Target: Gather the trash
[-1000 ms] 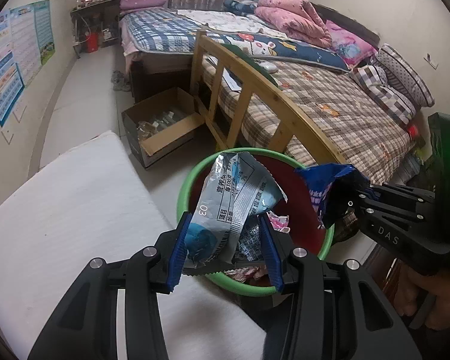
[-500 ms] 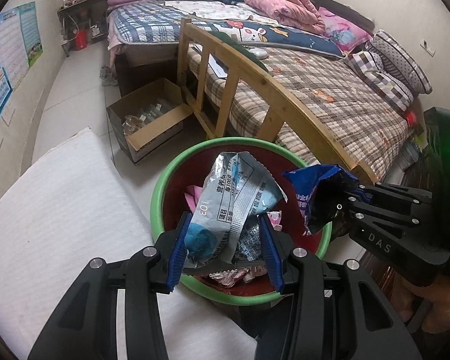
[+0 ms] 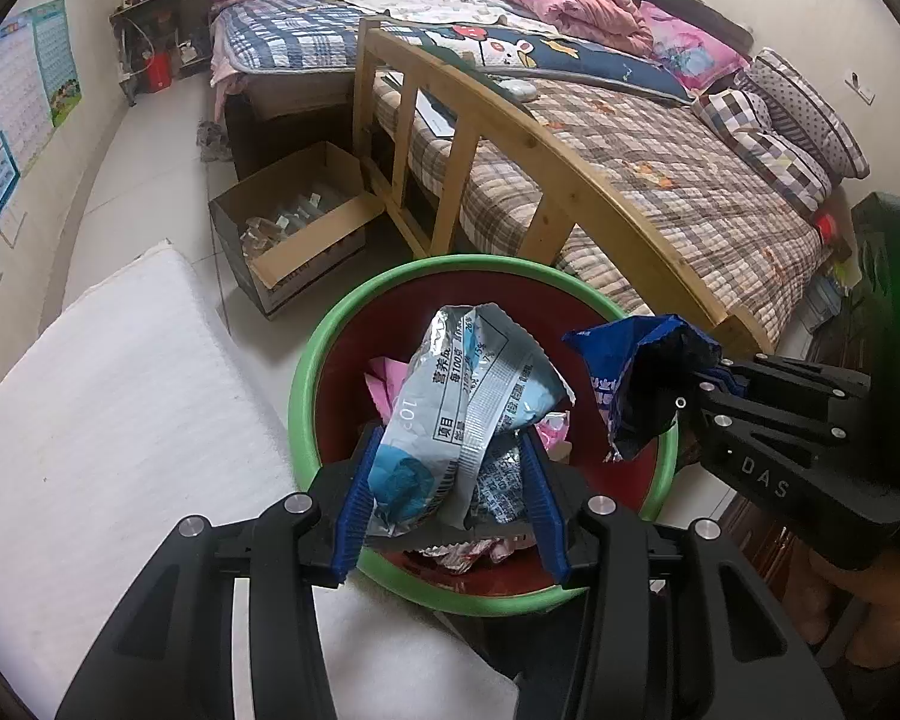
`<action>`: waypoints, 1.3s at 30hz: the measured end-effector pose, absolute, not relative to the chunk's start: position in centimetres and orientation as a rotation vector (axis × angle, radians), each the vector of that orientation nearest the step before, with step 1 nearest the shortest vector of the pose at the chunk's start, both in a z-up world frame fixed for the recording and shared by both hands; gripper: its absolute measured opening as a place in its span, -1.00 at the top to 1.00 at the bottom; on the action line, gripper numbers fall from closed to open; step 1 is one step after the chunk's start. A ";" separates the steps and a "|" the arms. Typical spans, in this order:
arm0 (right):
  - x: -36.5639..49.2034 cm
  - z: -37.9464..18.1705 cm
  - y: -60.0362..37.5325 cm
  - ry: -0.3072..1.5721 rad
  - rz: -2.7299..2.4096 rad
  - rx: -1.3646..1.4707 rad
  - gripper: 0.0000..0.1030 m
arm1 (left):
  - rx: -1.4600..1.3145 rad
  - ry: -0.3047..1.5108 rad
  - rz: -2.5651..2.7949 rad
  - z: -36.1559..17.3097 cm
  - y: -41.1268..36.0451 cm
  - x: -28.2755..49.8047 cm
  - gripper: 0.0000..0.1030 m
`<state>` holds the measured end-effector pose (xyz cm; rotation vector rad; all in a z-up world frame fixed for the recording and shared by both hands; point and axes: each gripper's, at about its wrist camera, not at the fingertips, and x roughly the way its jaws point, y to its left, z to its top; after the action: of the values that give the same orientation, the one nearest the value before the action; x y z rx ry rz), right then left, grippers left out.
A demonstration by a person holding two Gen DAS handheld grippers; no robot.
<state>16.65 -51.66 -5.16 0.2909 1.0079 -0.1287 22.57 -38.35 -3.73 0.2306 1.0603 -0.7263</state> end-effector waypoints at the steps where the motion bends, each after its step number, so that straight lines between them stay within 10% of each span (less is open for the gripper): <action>1: 16.7 -5.2 -51.7 1.009 -0.129 0.290 0.86 | 0.232 1.061 -0.728 -3.8 -38.5 22.6 0.16; 20: 18.0 -6.4 -53.0 1.025 -0.141 0.300 0.85 | 0.244 1.087 -0.743 -5.4 -40.0 23.2 0.05; 24: 18.1 -6.4 -53.1 1.024 -0.143 0.301 0.83 | 0.240 1.081 -0.737 -5.5 -40.0 23.4 -0.25; 39: 17.3 -4.8 -52.6 0.980 -0.163 0.299 -0.72 | 0.235 1.059 -0.708 -4.7 -38.3 22.7 -0.79</action>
<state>17.30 -52.58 -4.78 0.2985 0.9795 -0.1635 22.71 -38.27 -4.73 0.2348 1.0589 -0.7078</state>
